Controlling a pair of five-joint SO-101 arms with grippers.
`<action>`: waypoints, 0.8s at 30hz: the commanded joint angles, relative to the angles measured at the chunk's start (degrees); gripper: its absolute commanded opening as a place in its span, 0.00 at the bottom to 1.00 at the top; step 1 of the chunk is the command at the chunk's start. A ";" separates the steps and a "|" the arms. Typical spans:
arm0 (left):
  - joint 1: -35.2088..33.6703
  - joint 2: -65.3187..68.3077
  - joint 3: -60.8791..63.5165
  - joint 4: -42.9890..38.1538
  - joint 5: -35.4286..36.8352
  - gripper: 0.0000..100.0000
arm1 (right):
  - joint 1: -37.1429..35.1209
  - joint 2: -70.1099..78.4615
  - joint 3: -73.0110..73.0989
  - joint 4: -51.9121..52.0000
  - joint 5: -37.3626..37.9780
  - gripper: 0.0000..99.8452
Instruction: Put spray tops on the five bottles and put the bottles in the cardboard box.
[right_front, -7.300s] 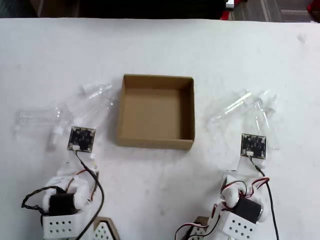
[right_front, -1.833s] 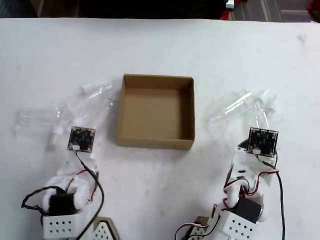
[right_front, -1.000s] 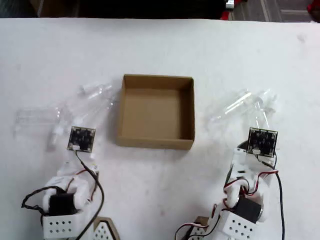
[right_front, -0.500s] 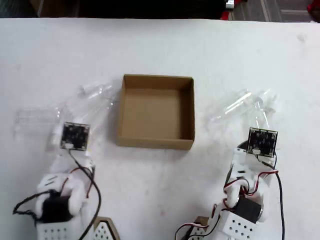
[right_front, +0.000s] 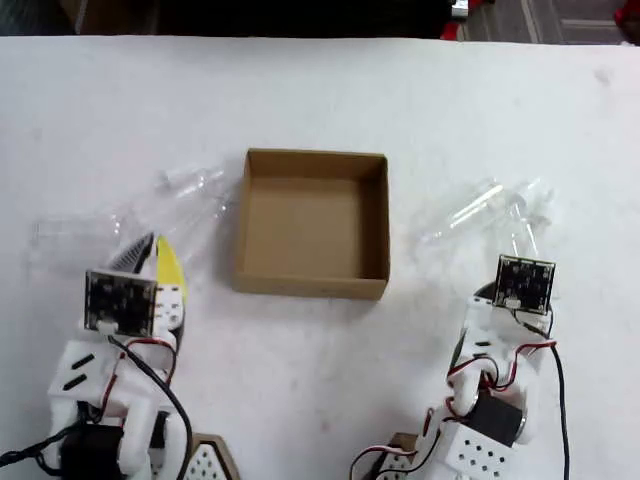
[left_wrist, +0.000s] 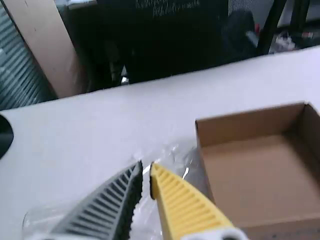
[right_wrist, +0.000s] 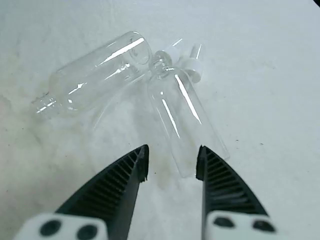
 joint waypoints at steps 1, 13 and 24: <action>1.19 0.48 0.35 -8.18 0.09 0.04 | -0.31 0.04 0.44 0.22 0.18 0.14; 1.89 0.75 0.18 -9.32 -2.29 0.04 | -0.66 -0.04 0.44 1.71 0.09 0.14; 10.86 0.92 -2.29 -5.54 -14.24 0.04 | -0.66 -0.04 0.44 1.71 0.09 0.14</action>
